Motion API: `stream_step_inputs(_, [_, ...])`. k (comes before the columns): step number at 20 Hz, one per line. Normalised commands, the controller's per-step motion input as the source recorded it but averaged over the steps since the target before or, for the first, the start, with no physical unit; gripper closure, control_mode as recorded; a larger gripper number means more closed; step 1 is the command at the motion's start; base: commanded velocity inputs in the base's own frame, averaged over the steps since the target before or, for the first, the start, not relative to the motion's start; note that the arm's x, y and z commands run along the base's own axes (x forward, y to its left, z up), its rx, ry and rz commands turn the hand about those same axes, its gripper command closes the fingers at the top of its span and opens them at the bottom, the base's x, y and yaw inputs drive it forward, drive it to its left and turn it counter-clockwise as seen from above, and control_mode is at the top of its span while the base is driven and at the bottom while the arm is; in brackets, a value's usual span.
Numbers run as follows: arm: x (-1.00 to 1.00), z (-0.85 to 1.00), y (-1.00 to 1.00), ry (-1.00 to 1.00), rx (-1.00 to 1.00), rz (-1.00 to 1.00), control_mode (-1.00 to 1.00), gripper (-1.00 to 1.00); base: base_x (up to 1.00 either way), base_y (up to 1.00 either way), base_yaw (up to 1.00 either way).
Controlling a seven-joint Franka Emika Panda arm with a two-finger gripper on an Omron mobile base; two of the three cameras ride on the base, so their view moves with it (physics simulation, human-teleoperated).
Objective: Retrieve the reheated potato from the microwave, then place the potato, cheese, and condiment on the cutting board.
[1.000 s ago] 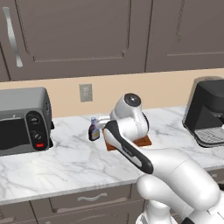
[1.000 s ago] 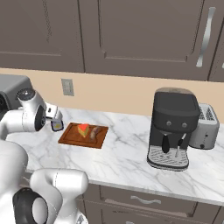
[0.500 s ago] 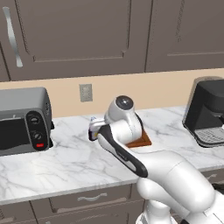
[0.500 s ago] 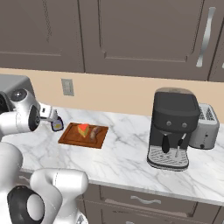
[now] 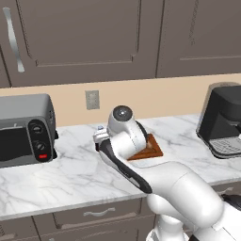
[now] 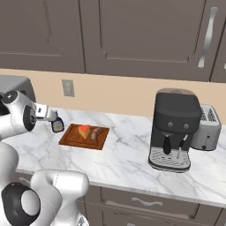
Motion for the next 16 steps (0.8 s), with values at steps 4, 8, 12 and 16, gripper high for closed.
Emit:
stream_step_inputs(4, [0.05,0.00,0.00,0.00,-0.02,-0.06,-1.00,-1.00,0.00,0.00,0.00])
stream_step_inputs(8, [0.10,0.00,0.00,0.00,0.00,-0.07,-1.00,-1.00,0.00,0.00,0.00])
stream_step_inputs(12, [0.06,0.00,0.00,0.00,0.00,-0.05,-1.00,-1.00,0.00,0.00,0.00])
stream_step_inputs(16, [0.10,-0.07,0.00,-0.02,0.00,-0.04,-1.00,-1.00,0.00,0.00,0.00])
